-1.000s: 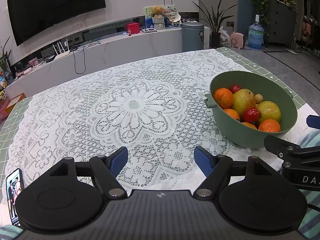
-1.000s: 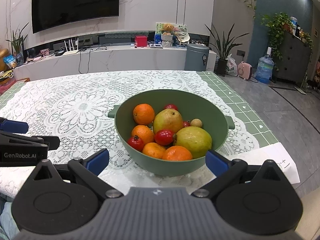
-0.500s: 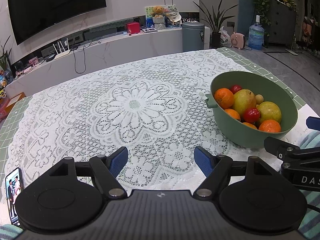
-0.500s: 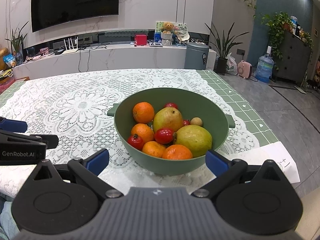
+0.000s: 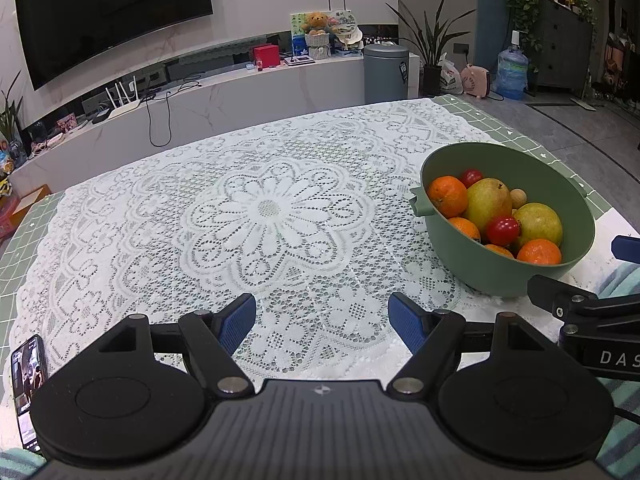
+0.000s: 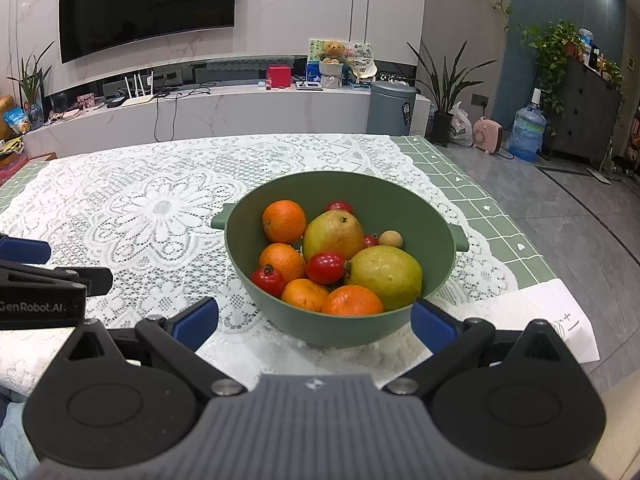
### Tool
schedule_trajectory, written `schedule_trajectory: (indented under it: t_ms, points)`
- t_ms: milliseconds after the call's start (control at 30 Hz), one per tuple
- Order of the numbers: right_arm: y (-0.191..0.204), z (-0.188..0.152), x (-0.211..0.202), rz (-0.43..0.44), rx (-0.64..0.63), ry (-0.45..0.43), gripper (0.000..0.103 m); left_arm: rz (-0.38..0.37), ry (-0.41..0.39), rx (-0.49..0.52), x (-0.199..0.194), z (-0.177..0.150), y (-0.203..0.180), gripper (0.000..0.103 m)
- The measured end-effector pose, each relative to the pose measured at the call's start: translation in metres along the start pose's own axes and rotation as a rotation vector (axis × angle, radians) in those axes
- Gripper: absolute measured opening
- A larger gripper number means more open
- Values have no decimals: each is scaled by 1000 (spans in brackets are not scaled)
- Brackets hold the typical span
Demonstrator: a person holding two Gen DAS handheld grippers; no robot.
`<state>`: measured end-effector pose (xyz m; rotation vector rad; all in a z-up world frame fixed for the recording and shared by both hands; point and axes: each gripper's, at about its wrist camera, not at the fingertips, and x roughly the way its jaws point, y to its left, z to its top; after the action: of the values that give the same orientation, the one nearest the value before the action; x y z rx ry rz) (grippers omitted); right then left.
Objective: Organize fruits
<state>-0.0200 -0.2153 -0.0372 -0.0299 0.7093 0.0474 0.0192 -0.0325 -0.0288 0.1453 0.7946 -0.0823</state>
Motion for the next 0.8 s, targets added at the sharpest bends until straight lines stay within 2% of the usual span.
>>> schedule_trajectory:
  t_ms: [800]
  points:
    - [-1, 0, 2, 0, 3, 10, 99, 4, -3, 3, -3, 1, -1, 88]
